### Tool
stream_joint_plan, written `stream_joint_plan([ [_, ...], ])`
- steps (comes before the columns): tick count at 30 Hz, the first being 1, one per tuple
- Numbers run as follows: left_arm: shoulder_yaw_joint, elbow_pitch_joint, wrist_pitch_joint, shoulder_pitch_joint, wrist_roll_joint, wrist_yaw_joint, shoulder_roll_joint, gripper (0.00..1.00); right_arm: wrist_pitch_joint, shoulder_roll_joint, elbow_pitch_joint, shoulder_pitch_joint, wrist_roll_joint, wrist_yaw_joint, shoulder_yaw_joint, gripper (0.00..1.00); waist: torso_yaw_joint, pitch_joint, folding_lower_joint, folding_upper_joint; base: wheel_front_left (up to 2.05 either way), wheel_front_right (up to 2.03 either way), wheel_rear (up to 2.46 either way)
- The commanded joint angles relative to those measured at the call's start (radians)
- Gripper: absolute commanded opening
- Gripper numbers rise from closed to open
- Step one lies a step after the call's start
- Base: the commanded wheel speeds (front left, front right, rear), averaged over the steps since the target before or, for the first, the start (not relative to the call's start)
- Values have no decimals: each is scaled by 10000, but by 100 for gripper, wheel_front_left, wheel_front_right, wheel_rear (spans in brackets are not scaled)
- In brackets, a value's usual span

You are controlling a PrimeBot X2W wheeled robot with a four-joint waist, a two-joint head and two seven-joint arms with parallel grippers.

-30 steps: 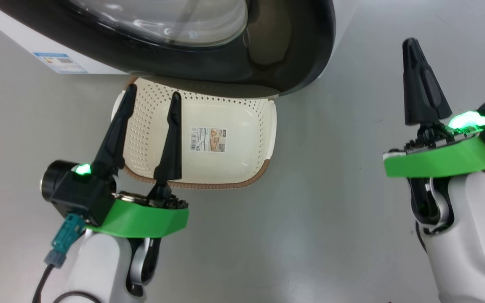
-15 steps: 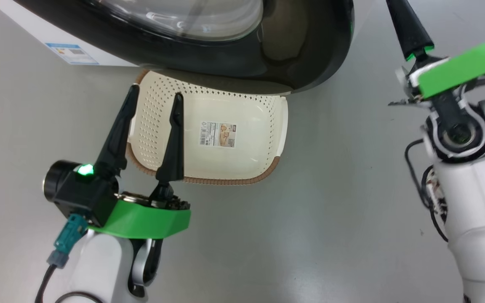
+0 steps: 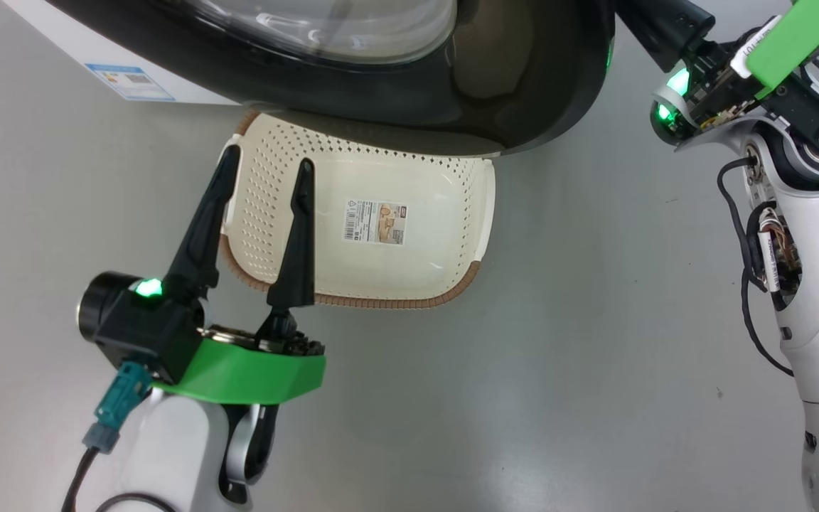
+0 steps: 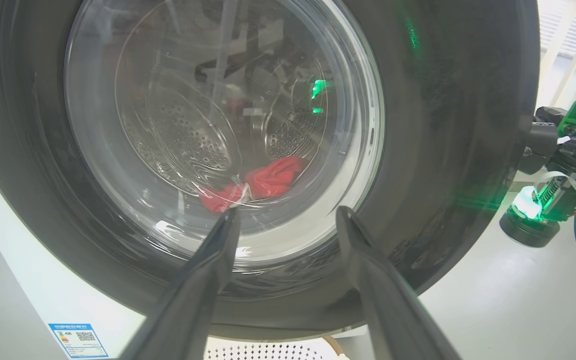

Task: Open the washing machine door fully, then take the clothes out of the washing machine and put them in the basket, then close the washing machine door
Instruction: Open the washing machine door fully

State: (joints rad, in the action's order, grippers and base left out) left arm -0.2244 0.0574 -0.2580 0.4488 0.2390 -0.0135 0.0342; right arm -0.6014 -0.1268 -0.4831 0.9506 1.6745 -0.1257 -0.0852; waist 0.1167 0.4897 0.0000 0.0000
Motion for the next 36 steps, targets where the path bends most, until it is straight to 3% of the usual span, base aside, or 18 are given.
stream_joint_plan([
  [1,273,-229,-38,-194,19,-88,160,100,-159,70,236,207,67,-50,-196,0,4,7,0,0,0,0,0],
  [13,280,-144,-38,-164,-12,-94,160,100,-898,23,830,-111,227,-50,-735,0,18,-109,0,0,0,0,0],
  [36,276,140,-38,-839,190,-339,160,100,-1253,-25,1565,-2302,136,-50,-1699,0,841,-1695,0,0,0,0,0],
])
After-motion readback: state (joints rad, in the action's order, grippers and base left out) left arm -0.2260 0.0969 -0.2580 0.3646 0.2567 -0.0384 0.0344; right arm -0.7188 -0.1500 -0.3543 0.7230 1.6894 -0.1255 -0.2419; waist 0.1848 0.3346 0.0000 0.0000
